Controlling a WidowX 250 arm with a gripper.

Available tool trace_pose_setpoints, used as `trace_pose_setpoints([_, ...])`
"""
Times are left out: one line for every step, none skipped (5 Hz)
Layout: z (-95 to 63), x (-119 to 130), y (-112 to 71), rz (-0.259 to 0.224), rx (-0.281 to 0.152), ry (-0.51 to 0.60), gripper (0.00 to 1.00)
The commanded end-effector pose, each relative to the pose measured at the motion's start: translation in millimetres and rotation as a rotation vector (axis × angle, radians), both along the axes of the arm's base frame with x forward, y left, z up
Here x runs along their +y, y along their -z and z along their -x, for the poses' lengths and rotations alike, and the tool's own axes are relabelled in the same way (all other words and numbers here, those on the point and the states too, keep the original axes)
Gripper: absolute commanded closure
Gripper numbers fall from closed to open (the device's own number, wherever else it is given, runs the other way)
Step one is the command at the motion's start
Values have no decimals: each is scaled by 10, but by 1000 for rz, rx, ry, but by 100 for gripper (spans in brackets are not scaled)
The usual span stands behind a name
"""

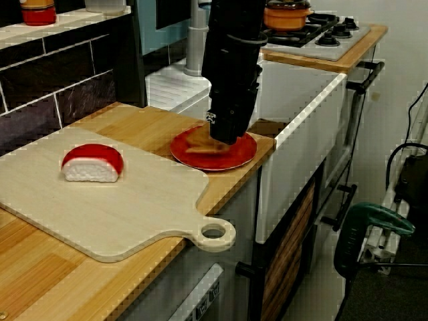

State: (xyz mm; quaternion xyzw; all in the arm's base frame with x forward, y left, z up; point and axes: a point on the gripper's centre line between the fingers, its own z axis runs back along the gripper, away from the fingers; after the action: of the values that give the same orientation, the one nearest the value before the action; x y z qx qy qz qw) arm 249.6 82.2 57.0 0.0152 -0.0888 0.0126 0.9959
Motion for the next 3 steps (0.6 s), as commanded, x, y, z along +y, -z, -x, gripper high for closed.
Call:
trace_pose_setpoints([-79,74,-147,-25,-42,-7,0])
trace_pose_setpoints([-89,51,-152,-38,-45,51,0])
trace_pose_setpoints([-169,-23,-151,-97,-70,301,0])
